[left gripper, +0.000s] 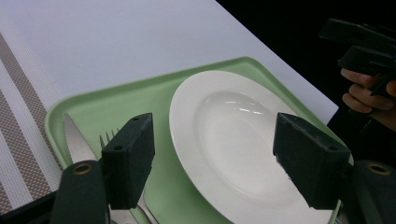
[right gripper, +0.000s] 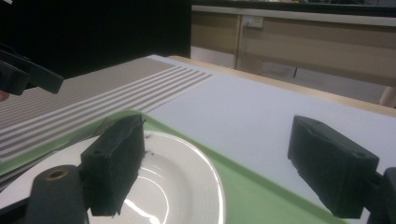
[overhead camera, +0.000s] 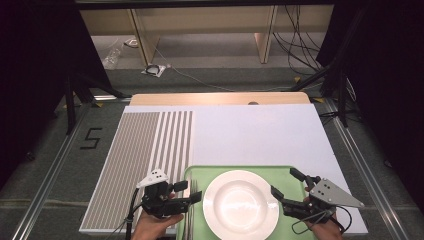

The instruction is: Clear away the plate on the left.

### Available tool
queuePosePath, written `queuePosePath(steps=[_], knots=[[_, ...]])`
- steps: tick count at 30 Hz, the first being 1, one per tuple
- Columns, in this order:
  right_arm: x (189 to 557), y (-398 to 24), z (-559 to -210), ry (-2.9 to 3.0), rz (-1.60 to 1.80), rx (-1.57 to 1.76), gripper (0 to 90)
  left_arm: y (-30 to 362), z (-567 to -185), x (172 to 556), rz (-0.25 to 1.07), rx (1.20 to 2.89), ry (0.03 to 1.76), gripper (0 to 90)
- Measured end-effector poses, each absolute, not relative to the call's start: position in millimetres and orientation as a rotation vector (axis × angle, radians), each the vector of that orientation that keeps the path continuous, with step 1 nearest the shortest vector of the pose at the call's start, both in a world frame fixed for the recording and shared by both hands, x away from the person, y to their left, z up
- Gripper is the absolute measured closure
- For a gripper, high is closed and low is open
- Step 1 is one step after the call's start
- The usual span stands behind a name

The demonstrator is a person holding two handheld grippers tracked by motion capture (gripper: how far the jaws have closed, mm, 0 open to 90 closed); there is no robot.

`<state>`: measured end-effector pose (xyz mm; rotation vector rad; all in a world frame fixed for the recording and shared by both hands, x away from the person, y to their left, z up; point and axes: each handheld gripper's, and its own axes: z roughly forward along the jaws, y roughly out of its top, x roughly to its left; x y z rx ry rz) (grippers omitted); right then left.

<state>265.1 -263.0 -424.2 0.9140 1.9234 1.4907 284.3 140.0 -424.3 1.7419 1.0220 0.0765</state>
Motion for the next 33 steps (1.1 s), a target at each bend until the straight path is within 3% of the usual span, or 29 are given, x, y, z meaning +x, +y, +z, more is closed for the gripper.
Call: queuePosePath(steps=[33], knots=[[265, -263, -424, 1.926, 1.494, 0.912, 19.5, 159, -419, 280, 0.288, 1.663, 0.886, 24.1]])
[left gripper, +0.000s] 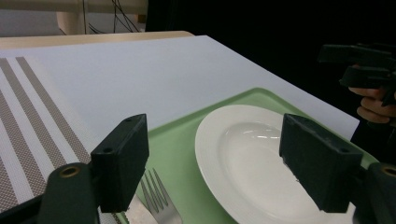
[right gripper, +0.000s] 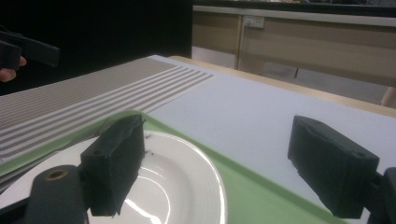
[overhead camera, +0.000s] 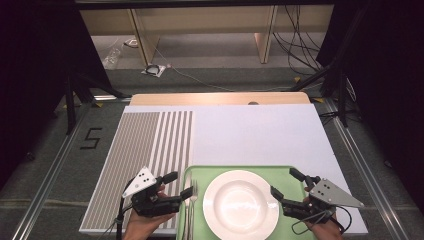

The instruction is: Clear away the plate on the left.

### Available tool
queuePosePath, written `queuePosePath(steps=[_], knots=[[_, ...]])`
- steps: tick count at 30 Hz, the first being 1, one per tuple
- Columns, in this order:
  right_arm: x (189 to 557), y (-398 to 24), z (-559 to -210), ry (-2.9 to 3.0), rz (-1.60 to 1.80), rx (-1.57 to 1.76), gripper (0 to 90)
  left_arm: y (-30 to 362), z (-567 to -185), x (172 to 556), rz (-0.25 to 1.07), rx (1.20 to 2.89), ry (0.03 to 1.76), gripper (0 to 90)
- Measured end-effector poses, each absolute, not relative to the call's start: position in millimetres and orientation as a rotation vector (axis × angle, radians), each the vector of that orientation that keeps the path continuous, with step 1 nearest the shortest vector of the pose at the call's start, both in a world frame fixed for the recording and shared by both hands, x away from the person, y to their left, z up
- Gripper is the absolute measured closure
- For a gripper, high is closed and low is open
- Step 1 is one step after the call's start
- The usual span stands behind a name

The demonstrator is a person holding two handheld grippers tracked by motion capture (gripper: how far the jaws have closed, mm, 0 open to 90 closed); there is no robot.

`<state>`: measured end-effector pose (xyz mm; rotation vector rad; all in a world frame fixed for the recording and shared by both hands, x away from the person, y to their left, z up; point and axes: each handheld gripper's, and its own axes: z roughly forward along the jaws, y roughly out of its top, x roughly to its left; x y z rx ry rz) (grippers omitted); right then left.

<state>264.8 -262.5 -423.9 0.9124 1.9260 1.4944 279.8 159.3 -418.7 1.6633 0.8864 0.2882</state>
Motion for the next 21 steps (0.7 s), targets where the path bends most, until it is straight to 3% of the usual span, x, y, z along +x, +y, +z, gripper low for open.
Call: queuePosePath(steps=[21], knots=[[264.8, -263.1, -423.6, 1.926, 1.496, 0.912, 19.4, 164.0, -420.0, 281.9, 0.301, 1.645, 0.889, 23.6]])
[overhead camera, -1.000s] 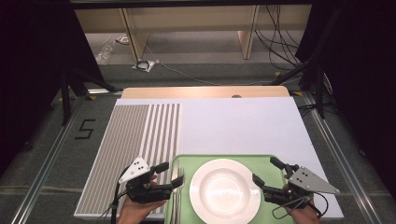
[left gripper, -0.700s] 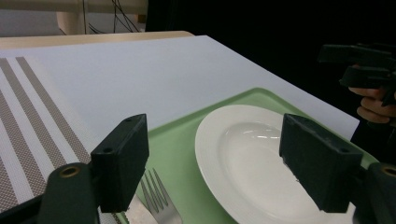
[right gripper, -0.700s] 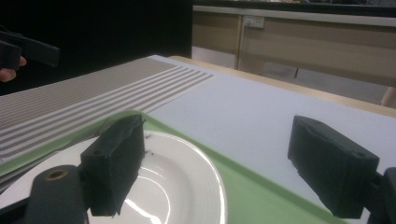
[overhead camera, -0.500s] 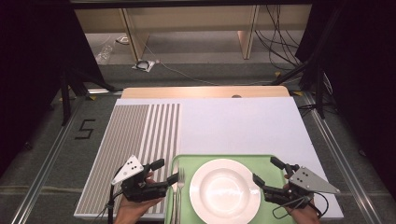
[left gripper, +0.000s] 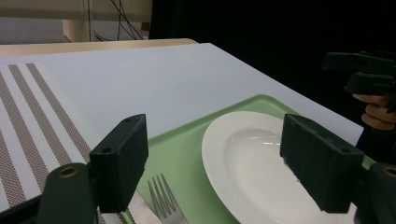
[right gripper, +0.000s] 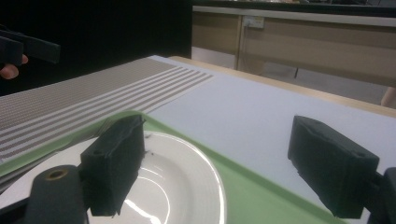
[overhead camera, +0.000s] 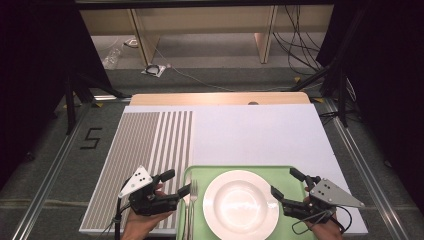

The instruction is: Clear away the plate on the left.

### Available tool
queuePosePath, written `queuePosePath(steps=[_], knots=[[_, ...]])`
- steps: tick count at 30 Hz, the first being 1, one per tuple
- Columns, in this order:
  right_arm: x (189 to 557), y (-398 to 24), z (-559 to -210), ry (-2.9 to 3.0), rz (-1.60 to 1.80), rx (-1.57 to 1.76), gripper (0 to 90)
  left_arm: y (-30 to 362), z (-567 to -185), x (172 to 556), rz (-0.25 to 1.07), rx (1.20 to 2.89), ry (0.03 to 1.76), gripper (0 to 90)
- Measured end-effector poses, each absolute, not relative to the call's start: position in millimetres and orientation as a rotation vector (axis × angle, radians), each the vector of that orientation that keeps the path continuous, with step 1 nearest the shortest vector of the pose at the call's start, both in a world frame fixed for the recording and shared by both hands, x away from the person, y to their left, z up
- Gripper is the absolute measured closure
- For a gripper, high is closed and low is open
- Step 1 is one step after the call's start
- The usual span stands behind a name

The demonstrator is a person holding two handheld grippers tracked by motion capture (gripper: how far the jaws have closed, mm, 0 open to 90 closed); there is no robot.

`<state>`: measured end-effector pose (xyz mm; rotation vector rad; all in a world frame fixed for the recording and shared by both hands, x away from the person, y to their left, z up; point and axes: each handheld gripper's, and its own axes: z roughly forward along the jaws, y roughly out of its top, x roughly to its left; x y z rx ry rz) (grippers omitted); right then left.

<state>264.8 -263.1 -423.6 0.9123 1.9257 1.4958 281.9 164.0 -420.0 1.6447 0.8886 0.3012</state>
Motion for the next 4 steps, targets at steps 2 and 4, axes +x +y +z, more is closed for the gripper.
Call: queuePosePath(steps=[2, 4], knots=[[264.8, -263.1, -423.6, 1.926, 1.496, 0.912, 19.4, 164.2, -419.9, 281.9, 0.302, 1.644, 0.888, 23.6], [264.8, -263.2, -423.6, 1.926, 1.495, 0.911, 19.4, 164.4, -419.9, 282.0, 0.301, 1.643, 0.889, 23.5]])
